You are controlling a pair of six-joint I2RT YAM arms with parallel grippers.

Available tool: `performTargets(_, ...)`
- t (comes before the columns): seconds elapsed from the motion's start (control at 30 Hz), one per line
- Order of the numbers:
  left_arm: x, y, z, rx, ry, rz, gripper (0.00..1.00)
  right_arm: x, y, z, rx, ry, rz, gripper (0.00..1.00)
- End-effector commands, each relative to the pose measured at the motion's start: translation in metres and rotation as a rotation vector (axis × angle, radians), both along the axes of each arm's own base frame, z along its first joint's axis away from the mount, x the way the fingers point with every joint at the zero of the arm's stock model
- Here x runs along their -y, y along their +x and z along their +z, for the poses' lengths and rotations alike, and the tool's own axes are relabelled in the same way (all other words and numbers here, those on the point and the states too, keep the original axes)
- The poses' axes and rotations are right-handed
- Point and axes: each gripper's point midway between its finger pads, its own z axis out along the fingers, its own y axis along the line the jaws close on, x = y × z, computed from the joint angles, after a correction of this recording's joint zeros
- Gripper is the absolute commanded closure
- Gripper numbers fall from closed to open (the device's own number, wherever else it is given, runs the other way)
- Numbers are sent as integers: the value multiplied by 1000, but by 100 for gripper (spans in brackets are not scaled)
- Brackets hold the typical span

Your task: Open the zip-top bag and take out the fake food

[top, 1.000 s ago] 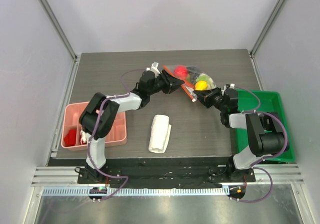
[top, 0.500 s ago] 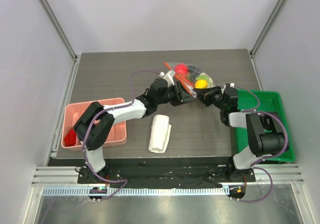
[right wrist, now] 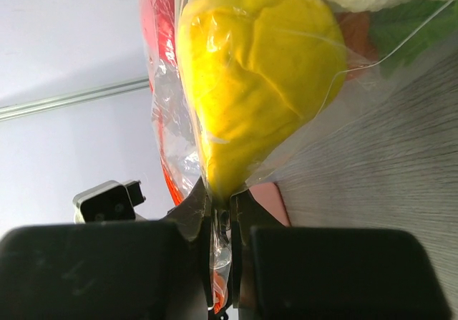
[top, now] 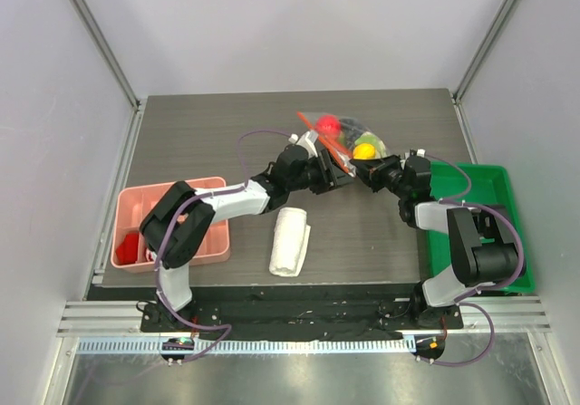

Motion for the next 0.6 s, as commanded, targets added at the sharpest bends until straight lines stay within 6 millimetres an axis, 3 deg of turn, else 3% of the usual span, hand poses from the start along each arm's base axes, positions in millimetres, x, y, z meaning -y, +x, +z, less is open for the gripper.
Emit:
performTargets(0.0,12,16,10,49,-21,21,46,-5,5,37,126,-1,16,99)
performTargets(0.3,19,29,26,101,-21,28,59,-7,1,35,132,-9,25,99)
performTargets(0.43,10,27,28,108,-15,62,49,-7,0,34,131,-13,26,99)
performTargets(0.57,10,30,25,84,-19,78,52,-8,-1,35,139,-15,29,99)
